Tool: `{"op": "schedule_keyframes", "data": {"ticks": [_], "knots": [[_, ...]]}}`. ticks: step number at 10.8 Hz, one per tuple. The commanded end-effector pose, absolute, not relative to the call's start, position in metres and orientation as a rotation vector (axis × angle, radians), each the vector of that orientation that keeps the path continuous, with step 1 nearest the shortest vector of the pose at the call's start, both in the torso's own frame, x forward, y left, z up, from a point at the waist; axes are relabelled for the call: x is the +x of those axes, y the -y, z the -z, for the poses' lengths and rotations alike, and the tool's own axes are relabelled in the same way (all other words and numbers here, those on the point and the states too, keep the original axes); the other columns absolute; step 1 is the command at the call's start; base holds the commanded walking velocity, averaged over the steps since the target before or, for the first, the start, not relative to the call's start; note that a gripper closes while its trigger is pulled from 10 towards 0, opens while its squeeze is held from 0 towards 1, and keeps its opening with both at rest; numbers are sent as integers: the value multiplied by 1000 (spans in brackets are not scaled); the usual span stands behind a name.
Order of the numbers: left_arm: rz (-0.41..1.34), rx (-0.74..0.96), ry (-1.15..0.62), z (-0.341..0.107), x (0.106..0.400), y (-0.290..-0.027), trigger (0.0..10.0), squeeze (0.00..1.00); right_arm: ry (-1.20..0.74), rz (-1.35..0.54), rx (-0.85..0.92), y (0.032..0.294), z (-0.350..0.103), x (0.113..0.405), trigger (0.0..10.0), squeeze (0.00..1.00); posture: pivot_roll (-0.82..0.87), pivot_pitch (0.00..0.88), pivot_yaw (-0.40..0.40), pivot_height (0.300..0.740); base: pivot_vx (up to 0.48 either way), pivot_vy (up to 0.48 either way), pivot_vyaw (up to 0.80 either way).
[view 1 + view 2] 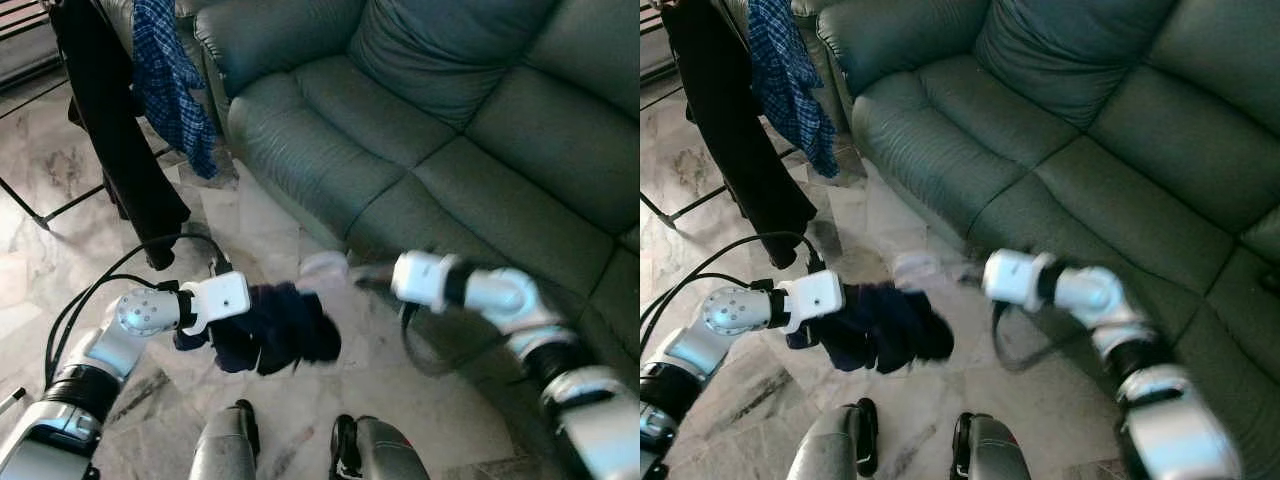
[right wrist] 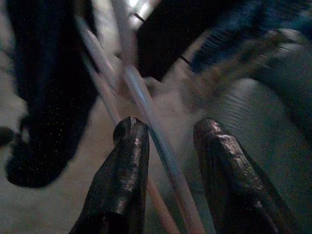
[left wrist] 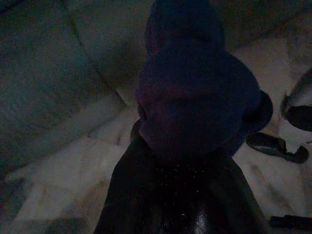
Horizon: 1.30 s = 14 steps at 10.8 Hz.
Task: Hang hanger
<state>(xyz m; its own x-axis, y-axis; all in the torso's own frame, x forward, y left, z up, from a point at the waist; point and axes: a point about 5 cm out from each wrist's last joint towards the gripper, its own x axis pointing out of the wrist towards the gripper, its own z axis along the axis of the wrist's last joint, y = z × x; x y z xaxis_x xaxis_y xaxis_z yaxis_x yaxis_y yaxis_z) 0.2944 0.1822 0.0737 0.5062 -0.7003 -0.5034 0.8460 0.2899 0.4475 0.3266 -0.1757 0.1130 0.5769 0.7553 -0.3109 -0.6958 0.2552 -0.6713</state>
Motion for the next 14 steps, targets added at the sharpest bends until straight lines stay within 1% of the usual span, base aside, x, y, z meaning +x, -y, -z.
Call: {"op": "schedule_keyframes", "data": {"ticks": [1,2,3,4,5,6,7,8,9,10,11,12,13,14], "knots": [[1009,711,-271,-66,291,-189,0,0,79,-863,-870,192,-124,335,10000,1000,44,147,-76,740,0,0,0],[971,643,-288,-61,289,-191,0,0,112,-738,-877,202,-138,345,10000,1000,43,147,-73,740,0,0,0],[927,516,-288,-60,289,-191,0,0,155,-614,-829,209,-153,354,10000,1000,47,147,-67,740,0,0,0],[896,484,-297,-59,289,-192,0,0,195,-553,-820,211,-160,356,10000,1000,50,149,-65,740,0,0,0],[817,403,-306,-59,293,-196,0,0,279,-431,-791,214,-169,358,10000,1000,50,150,-62,740,0,0,0],[712,272,-298,-63,299,-196,0,0,349,-287,-728,220,-174,356,10000,1000,51,152,-57,740,0,0,0],[667,173,-263,-71,304,-189,0,0,368,-147,-634,230,-171,352,10000,1000,50,155,-55,740,0,0,0],[696,179,-188,-88,307,-178,0,0,347,-19,-554,242,-160,346,10000,1000,46,161,-58,740,0,0,0],[777,203,-91,-112,307,-162,0,0,280,50,-452,248,-138,337,10000,1000,48,174,-60,740,0,0,0],[803,220,-65,-121,307,-159,0,0,250,57,-432,247,-128,333,10000,1000,48,174,-60,740,0,0,0],[868,259,-21,-138,306,-151,0,0,79,-14,-400,236,-94,326,10000,1000,47,182,-50,740,0,0,0],[930,274,4,-148,302,-144,0,0,-34,-104,-330,224,-73,321,10000,1000,48,181,-50,740,0,0,0],[1031,320,43,-158,295,-132,0,0,-82,-288,-269,200,-61,316,10000,1000,50,178,-50,740,0,0,0],[1071,350,62,-161,292,-127,0,0,-74,-391,-289,189,-60,314,10000,1000,48,178,-50,740,0,0,0]]}}
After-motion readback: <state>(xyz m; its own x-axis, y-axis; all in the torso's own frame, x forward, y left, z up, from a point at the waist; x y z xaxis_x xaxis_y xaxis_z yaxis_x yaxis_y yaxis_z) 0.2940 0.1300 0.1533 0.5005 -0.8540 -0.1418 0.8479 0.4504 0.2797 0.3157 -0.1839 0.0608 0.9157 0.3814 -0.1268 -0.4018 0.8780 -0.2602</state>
